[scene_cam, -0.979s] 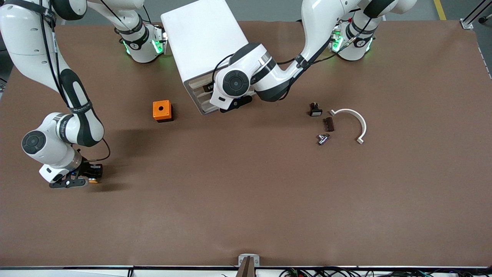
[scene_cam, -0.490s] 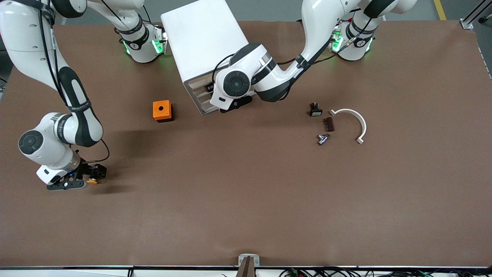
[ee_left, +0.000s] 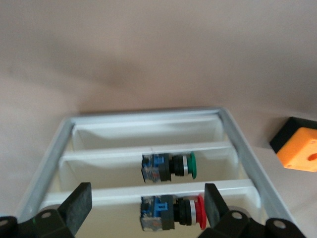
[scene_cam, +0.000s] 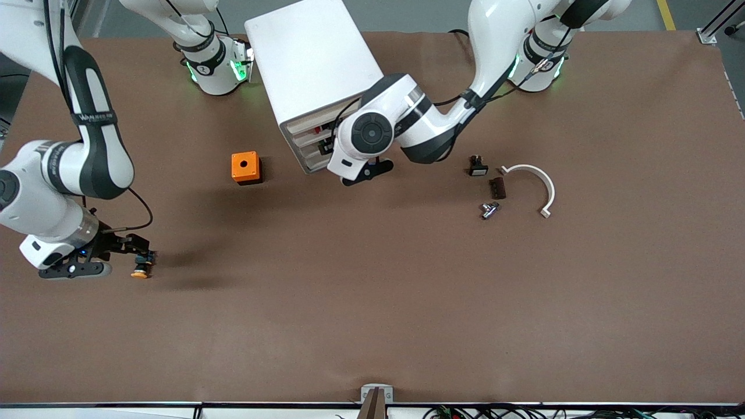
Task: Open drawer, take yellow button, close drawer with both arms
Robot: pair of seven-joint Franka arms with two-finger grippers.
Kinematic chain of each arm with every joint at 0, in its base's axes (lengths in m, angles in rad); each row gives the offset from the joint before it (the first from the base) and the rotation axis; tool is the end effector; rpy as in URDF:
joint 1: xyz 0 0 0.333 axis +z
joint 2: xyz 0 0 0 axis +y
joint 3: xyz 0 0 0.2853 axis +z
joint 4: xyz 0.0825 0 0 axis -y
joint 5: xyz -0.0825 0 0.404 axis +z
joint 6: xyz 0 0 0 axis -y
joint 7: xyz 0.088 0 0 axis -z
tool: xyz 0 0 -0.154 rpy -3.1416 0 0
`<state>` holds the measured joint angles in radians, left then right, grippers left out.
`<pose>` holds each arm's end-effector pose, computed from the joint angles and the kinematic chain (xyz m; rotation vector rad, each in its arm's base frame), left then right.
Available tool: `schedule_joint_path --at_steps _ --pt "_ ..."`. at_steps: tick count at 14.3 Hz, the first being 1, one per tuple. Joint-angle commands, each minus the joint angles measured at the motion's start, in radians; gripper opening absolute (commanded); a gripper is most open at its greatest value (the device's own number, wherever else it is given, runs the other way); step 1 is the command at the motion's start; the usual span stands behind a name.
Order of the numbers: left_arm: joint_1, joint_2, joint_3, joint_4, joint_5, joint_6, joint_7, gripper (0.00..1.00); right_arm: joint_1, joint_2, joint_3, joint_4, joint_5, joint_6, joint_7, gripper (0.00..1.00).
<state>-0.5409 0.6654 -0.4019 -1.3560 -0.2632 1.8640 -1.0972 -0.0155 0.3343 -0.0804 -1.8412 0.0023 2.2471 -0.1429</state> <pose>0.4254 -0.5682 0.2804 2.8561 0.4489 -0.7072 0.6468 -0.0609 0.2670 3.1059 0.0792 0.1076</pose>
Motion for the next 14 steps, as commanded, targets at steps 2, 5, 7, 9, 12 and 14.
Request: schedule_joint_path --at_steps 2,5,7,9,12,14 --pt "0.102 -0.124 0.000 -0.090 0.065 -0.003 0.244 1.00 0.045 -0.122 -0.001 -0.029 0.016 -0.113 0.109 1.00" --pt "0.189 -0.234 -0.002 -0.204 0.096 -0.006 0.471 1.00 0.061 -0.207 0.001 -0.017 0.018 -0.210 0.172 1.00" --pt "0.275 -0.320 -0.002 -0.299 0.114 -0.020 0.632 1.00 0.071 -0.239 0.001 0.026 0.018 -0.306 0.209 1.00" --pt "0.366 -0.412 -0.002 -0.386 0.119 -0.048 0.700 1.00 0.071 -0.273 -0.001 0.062 0.016 -0.392 0.209 1.00" --pt "0.522 -0.480 -0.002 -0.371 0.121 -0.219 0.697 1.00 0.066 -0.317 -0.004 0.073 0.016 -0.435 0.209 1.00" --pt "0.625 -0.491 -0.006 -0.324 0.121 -0.287 0.709 1.00 0.063 -0.319 -0.007 0.098 0.016 -0.451 0.209 1.00"
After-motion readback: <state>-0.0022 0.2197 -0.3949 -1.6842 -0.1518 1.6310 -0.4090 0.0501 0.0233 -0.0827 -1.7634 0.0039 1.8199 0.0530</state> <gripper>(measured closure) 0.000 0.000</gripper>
